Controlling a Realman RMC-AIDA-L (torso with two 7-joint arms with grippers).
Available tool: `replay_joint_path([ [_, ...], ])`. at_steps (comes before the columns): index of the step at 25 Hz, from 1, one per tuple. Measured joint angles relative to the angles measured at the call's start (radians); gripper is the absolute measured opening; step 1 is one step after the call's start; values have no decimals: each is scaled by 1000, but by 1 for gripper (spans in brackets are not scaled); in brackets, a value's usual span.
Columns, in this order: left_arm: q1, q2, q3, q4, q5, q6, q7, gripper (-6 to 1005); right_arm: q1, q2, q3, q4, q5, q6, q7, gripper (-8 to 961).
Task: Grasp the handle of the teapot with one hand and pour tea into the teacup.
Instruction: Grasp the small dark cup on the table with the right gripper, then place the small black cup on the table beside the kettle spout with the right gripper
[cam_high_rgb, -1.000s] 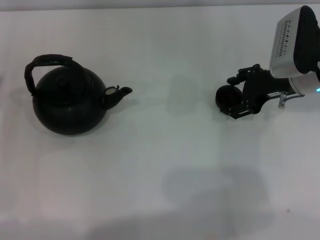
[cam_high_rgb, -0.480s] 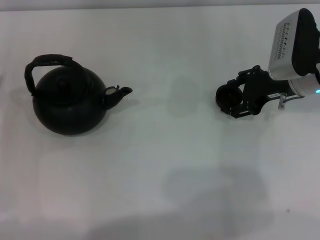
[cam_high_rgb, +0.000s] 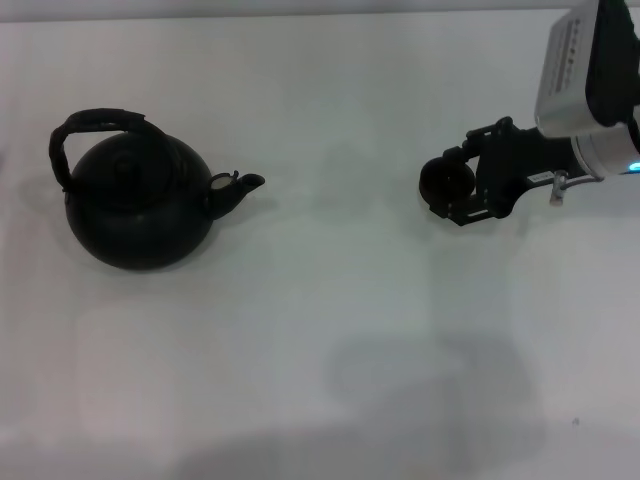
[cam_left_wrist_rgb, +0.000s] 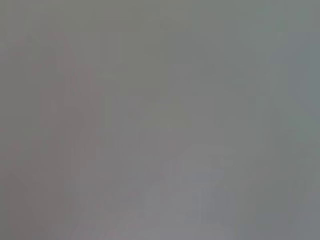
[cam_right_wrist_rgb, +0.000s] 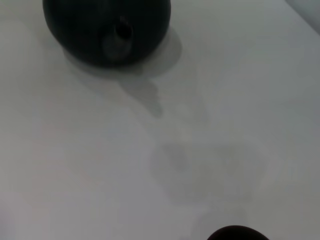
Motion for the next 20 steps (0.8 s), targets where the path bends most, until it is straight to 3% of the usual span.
replay_joint_path([
  [9, -2, 0, 0, 0, 0, 0, 0, 834, 6, 5, -112, 107, 6, -23, 127, 724],
  [15, -4, 0, 0, 0, 0, 0, 0, 834, 31, 5, -226, 107, 2, -116, 179, 724],
  [20, -7, 0, 0, 0, 0, 0, 0, 834, 39, 6, -260, 99, 0, -141, 191, 724],
])
